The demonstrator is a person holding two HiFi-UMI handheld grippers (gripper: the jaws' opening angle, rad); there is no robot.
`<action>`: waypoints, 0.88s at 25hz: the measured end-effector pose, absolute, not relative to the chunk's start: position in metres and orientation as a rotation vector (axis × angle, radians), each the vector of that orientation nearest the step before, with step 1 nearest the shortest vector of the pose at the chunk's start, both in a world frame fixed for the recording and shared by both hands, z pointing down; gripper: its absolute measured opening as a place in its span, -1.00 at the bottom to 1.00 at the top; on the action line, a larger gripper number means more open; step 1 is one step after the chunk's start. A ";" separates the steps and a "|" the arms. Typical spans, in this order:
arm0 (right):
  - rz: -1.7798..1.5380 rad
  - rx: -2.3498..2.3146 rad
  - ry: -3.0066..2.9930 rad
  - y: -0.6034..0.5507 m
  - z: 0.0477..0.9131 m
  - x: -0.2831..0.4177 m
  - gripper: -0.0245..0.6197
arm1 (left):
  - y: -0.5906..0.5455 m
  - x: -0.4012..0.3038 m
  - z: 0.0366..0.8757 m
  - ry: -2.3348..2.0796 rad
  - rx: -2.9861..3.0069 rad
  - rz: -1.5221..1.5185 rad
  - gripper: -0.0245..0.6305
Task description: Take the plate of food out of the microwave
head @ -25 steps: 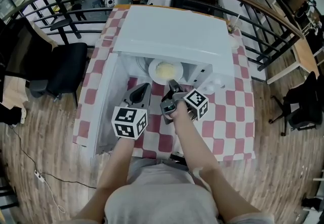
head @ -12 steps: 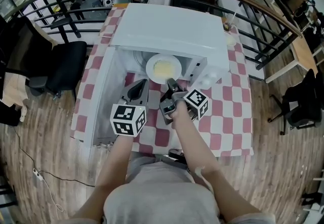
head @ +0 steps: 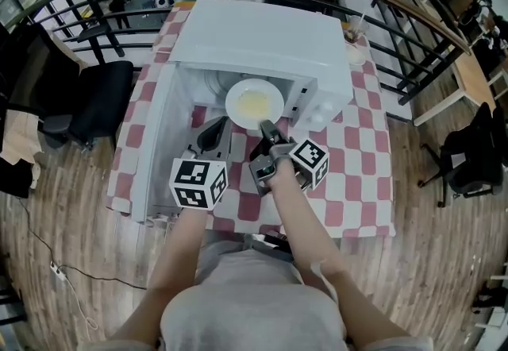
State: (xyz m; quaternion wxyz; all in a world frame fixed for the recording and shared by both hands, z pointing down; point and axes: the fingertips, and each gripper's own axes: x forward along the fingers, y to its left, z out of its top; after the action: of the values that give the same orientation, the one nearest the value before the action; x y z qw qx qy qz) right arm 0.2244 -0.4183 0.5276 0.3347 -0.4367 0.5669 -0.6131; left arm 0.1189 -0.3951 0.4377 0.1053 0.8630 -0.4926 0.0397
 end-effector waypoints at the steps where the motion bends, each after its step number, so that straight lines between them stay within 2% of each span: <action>1: -1.599 -1.135 1.479 -0.416 0.526 0.225 -0.82 | -0.394 0.119 0.437 -1.453 2.545 0.116 -0.92; 22: -1.564 -1.124 1.484 -0.385 0.499 0.231 -0.82 | -0.380 0.128 0.421 -1.496 2.577 0.081 -0.92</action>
State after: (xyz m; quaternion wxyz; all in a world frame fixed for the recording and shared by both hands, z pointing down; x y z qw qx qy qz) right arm 0.2311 -0.3851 0.4989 0.3475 -0.4334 0.5723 -0.6032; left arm 0.1275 -0.3804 0.4212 0.0802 0.8617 -0.5003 0.0272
